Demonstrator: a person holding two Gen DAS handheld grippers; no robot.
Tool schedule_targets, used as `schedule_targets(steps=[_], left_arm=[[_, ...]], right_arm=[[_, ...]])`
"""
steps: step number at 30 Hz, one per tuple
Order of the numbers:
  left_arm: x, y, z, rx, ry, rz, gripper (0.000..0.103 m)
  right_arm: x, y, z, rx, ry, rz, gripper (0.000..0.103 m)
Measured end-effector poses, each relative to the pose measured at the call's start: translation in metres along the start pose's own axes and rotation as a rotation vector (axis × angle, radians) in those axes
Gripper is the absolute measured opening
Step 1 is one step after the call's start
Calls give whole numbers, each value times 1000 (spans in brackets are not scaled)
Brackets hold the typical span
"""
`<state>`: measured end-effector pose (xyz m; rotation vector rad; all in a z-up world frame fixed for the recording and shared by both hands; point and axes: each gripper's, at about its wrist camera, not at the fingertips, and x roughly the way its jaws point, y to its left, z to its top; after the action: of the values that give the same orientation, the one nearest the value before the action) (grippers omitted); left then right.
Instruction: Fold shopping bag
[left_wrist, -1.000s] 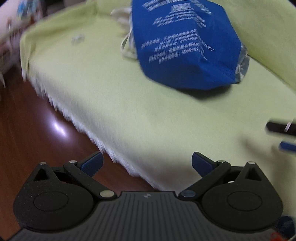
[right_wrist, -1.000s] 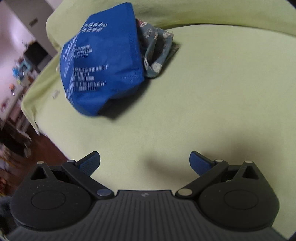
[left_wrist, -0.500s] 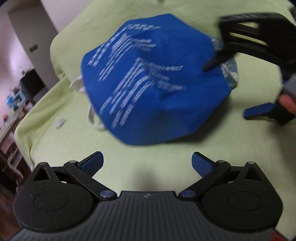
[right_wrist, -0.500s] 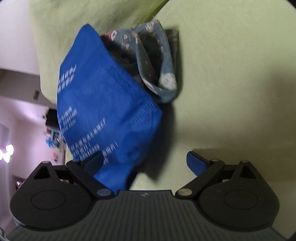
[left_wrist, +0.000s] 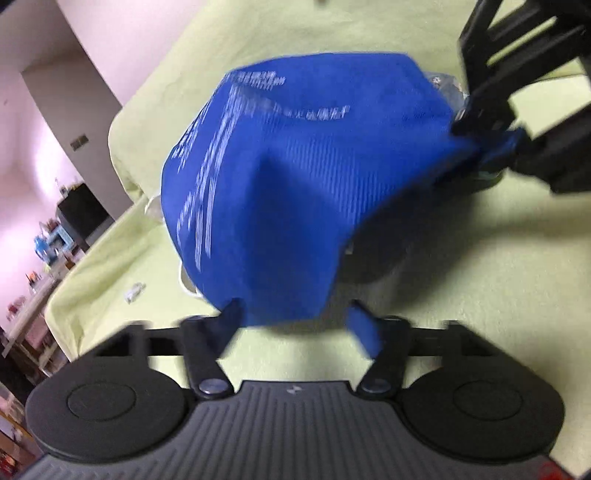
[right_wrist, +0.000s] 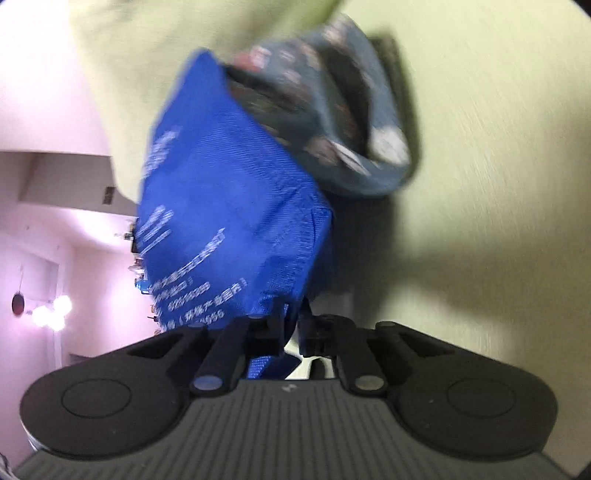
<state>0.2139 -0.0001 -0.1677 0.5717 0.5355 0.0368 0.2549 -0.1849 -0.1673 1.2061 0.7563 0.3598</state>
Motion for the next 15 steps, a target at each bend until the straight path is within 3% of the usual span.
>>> schedule_targets(steps=[1,2,3,5,6,7,9,11,15], left_arm=[[-2,3,0,-7,2,1,21],[-7,4,0,-7,-2,8,13],[-14,4,1,7,-17,24,16],[-31,1,0,45,-46,52,44],[-42,-4,-2,67,-69,78,80],[-54,-11,-6,89,-112,113,103],[-78,-24,-12,139,-196,174,103],[-96,-35,-14,178,-246,163,103],[-89,-43,-10,214,-249,174,103]], right_arm=[[-6,7,-2,-31,-17,9,5],[-13,13,-4,-54,-35,22,4],[-20,20,-6,-77,-53,35,4],[-41,31,-10,-117,-88,67,4],[-53,34,-12,-129,-104,80,4],[-61,37,-15,-129,-115,85,4],[-72,40,-18,-120,-122,89,4],[-77,39,-19,-115,-104,84,4],[-89,41,-22,-114,-62,87,4]])
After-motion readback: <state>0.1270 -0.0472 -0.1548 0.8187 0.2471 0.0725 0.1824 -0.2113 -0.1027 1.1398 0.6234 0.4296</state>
